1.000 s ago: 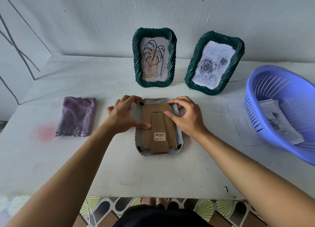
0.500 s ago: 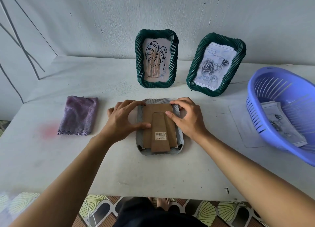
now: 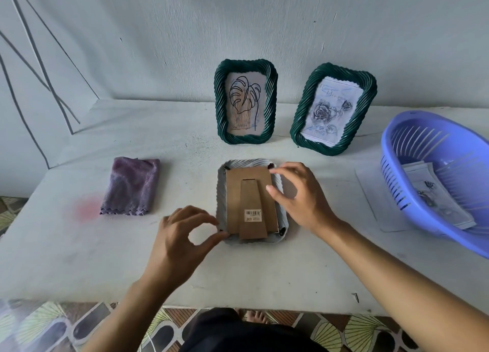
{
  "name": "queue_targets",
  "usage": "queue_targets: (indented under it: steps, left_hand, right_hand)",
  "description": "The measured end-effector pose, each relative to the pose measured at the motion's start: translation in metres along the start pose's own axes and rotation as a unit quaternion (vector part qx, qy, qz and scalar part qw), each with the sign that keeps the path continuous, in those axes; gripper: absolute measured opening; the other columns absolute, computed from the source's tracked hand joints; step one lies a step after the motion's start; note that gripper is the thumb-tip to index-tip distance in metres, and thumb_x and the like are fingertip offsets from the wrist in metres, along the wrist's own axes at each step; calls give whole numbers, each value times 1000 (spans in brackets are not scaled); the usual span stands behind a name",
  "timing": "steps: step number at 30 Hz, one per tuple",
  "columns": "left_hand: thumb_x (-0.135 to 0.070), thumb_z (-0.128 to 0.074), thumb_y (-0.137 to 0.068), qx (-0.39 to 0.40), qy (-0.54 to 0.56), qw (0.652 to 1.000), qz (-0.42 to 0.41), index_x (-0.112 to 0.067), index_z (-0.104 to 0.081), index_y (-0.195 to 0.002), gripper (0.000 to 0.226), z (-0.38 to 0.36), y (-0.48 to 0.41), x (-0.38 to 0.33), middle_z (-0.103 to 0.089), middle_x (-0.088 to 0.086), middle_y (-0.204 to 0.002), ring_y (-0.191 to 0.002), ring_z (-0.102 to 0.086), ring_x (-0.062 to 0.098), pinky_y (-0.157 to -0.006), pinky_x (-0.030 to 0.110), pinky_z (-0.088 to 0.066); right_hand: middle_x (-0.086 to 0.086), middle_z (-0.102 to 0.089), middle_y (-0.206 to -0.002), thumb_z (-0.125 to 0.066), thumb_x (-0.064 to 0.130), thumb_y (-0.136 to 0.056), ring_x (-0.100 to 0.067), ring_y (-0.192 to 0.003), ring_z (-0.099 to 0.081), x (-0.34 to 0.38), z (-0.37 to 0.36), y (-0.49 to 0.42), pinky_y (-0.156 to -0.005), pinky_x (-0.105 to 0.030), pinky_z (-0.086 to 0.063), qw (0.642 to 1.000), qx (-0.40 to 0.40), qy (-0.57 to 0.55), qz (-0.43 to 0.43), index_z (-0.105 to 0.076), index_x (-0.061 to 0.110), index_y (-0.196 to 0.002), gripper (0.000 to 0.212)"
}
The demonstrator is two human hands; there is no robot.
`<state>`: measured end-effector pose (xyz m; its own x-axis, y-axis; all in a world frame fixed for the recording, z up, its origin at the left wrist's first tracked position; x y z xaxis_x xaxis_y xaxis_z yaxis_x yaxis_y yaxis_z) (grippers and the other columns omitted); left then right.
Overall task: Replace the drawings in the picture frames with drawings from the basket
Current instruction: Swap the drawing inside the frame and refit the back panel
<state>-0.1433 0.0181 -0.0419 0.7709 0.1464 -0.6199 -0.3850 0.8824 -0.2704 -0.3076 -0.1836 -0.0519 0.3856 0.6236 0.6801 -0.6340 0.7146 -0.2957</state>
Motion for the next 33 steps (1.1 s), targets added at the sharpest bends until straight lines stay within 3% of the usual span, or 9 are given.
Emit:
queue_targets:
  steps: [6, 13, 17, 20, 22, 24, 29, 33]
  left_hand:
    - [-55, -71, -80, -44, -2, 998, 48, -36, -78, -84, 20, -7, 18, -3, -66, -23, -93, -88, -63, 2, -77, 45, -49]
    - [-46, -83, -72, -60, 22, 994, 91, -30, -82, -83, 20, -5, 18, -1, -71, -17, -89, -84, -66, 6, -76, 43, -53]
    - [-33, -91, -66, -51, 87, 982, 162, -27, -82, -79, 17, -10, 20, 7, -71, -16, -83, -76, -63, 9, -70, 17, -46]
    - [-31, -90, -68, -48, 93, 975, 195, -28, -82, -80, 15, -14, 21, 9, -69, -14, -79, -71, -55, 6, -60, 11, -36]
    - [-29, -89, -70, -48, 103, 971, 211, -28, -81, -81, 14, -17, 22, 10, -67, -14, -75, -67, -52, -4, -59, 13, -33]
    - [-29, -88, -72, -53, 108, 968, 219, -30, -81, -82, 12, -19, 24, 10, -67, -15, -76, -65, -49, -7, -63, 23, -34]
    - [-30, -85, -76, -65, 98, 969, 216, -46, -76, -82, 20, -24, 28, 9, -66, -18, -84, -70, -48, -3, -72, 37, -41]
    - [-29, -85, -77, -57, 73, 975, 202, -54, -71, -77, 29, -25, 27, 5, -66, -19, -87, -76, -52, 1, -82, 55, -48]
  right_hand:
    - [6, -58, -105, -73, 41, -83, -14, -99, -60, 13, 11, 52, -85, -43, -51, 999, 11, 8, 42, -71, 21, -92, 22]
    - [5, -66, -115, -82, 46, -77, -11, -100, -67, 9, 15, 71, -83, -39, -56, 999, 2, -10, 53, -76, 16, -88, 32]
    - [4, -65, -116, -82, 46, -76, -14, -103, -66, 4, 13, 72, -84, -42, -55, 999, -2, -28, 45, -78, 17, -81, 30]
    - [6, -65, -116, -83, 44, -74, -15, -103, -66, 1, 12, 72, -85, -44, -54, 999, 1, -45, 27, -79, 18, -80, 27]
    - [8, -65, -117, -82, 46, -73, -14, -104, -65, 0, 12, 73, -86, -43, -54, 999, 2, -49, 13, -80, 19, -80, 28]
    - [7, -66, -116, -82, 46, -71, -11, -103, -65, 1, 13, 73, -87, -39, -54, 999, -4, -51, 0, -80, 18, -81, 30]
    - [2, -71, -113, -86, 42, -66, -4, -96, -68, 4, 19, 75, -86, -25, -54, 998, -26, -58, -17, -80, 13, -79, 32]
    - [3, -72, -113, -87, 40, -66, -4, -95, -68, 3, 18, 74, -84, -26, -55, 997, -24, -68, -30, -80, 13, -77, 30]
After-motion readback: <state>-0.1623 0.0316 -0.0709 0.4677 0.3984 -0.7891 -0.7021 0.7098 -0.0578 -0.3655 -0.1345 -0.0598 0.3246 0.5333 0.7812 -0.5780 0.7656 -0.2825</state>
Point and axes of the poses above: each hand's wrist, its own y-axis away from the middle knuckle, its own z-axis out of the back of the hand, x = y × z, the point moved 9 cm from there along -y, towards the middle knuckle
